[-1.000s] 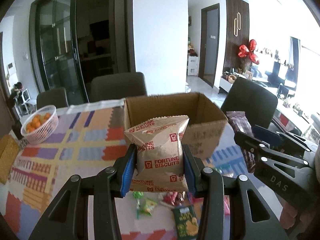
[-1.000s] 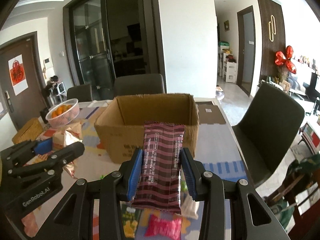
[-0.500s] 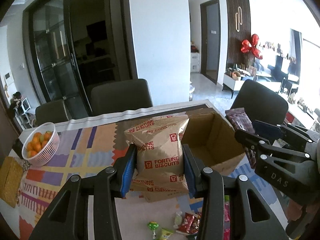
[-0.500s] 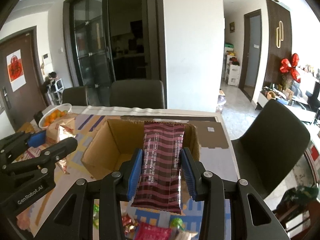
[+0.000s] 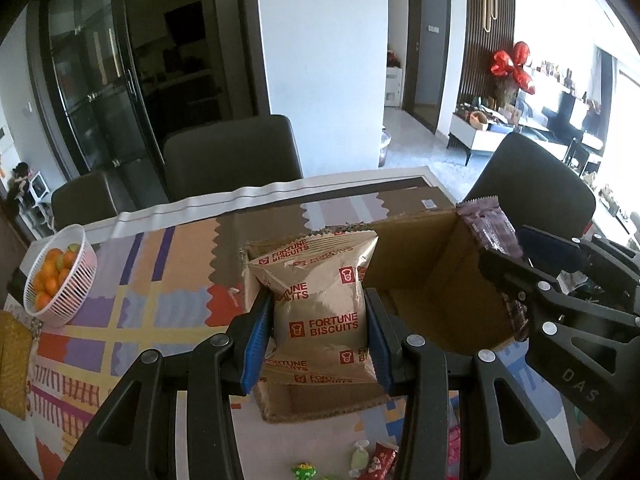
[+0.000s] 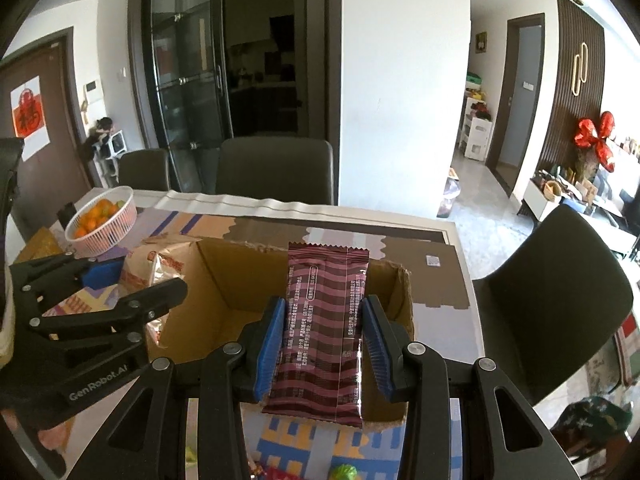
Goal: Organize snacks
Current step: 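Open the right tool to drop the bar into the box while the left tool releases the biscuits there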
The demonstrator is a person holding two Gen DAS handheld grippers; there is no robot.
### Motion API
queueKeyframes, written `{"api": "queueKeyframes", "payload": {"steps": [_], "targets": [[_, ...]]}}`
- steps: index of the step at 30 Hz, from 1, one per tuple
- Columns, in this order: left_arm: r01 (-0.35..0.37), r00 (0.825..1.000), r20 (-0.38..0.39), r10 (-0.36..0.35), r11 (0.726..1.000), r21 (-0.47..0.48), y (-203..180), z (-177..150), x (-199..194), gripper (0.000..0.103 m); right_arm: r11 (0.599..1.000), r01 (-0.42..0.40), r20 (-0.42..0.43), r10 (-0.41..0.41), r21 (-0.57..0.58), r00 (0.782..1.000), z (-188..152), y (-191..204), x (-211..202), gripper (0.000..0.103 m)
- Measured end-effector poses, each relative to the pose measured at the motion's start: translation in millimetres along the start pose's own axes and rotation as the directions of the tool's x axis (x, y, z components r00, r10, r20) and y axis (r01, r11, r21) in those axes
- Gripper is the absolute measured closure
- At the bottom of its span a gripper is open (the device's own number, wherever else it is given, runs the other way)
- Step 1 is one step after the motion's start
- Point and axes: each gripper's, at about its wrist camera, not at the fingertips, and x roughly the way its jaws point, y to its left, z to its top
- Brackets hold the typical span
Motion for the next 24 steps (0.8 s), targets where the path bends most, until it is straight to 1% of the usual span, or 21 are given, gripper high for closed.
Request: {"api": "queueKeyframes", "payload": {"steps": [4, 5, 6, 7, 8, 9, 12, 14, 16, 20, 24], "targets": [[-0.016, 1.000, 0.003, 0.016, 1.000, 0.016, -3, -1, 7, 0.057, 1.000, 0.007, -0.012, -0.007, 0.011, 1.000, -1, -5, 10, 0.062], [-0.025, 1.000, 0.007, 0.025, 0.999, 0.021, -3, -1, 8, 0.052, 1.000, 0.010, -0.016, -0.010, 0.014, 1.000, -1, -6, 12, 0.062], [-0.036, 0.999, 0.015, 0.036, 0.999, 0.023, -3, -2, 8, 0.045, 1.000, 0.019, -0.017, -0.019, 0.017, 1.000, -3, -8, 14, 0.059], [-0.042, 0.999, 0.023, 0.041, 0.999, 0.020, -2, -2, 7, 0.042, 0.999, 0.031, -0.017, -0.031, 0.019, 0.999, -3, -9, 15, 0.056], [-0.045, 0.999, 0.032, 0.044, 0.999, 0.017, -1, -3, 6, 0.039, 0.999, 0.043, -0.018, -0.043, 0.020, 0.999, -1, -7, 16, 0.045], [-0.050, 0.998, 0.038, 0.050, 0.999, 0.015, -1, -5, 3, 0.039, 0.998, 0.059, -0.018, -0.058, 0.030, 0.998, -1, -9, 16, 0.035], [-0.066, 0.997, 0.046, 0.065, 0.998, 0.012, 0, -9, -6, 0.037, 0.996, 0.074, -0.006, -0.073, 0.045, 0.997, -5, -11, 10, 0.034], [-0.071, 0.996, 0.060, 0.070, 0.997, 0.012, 0, -14, -15, 0.034, 0.997, 0.070, 0.002, -0.071, 0.041, 0.998, -7, -11, 4, 0.034], [-0.072, 0.995, 0.072, 0.071, 0.997, 0.014, -1, -17, -24, 0.034, 0.997, 0.069, 0.018, -0.070, 0.046, 0.997, -11, -12, -6, 0.034], [-0.066, 0.993, 0.102, 0.064, 0.998, 0.013, -5, -31, -49, 0.032, 0.997, 0.053, 0.047, -0.055, 0.052, 0.997, -21, -10, -27, 0.030], [-0.063, 0.990, 0.128, 0.060, 0.998, 0.019, -10, -45, -70, 0.031, 0.998, 0.036, 0.074, -0.039, 0.044, 0.997, -32, -7, -47, 0.028]]}}
